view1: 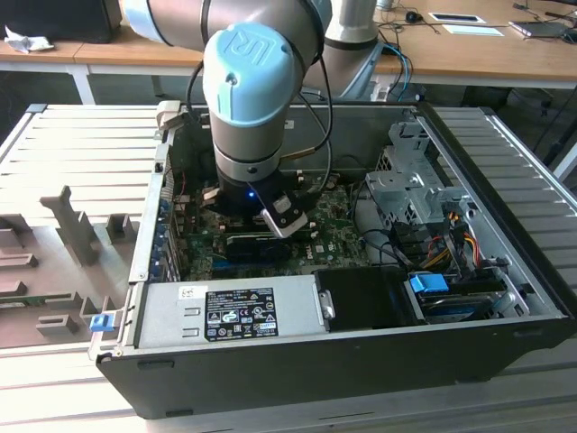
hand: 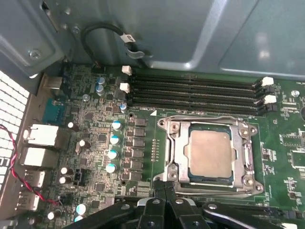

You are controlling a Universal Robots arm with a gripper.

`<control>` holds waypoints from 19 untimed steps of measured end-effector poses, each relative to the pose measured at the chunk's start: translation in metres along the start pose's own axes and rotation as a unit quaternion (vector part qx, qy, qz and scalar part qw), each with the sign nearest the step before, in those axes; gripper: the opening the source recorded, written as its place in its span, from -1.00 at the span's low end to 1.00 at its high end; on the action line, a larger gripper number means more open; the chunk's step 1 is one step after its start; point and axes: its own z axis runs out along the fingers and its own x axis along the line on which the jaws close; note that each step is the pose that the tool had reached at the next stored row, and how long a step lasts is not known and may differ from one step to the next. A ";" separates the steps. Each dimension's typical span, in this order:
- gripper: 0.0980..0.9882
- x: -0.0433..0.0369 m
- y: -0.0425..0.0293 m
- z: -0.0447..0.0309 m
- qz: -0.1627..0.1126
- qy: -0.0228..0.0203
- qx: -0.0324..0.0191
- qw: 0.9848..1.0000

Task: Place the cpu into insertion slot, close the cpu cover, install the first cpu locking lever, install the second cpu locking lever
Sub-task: 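Install the second cpu locking lever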

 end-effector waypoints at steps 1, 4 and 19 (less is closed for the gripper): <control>-0.98 0.0002 -0.0003 0.0009 0.000 0.000 -0.002 1.000; -0.98 0.0020 -0.0018 0.0051 0.000 -0.001 -0.005 1.000; -0.98 0.0046 0.0041 0.0008 0.000 -0.002 -0.017 1.000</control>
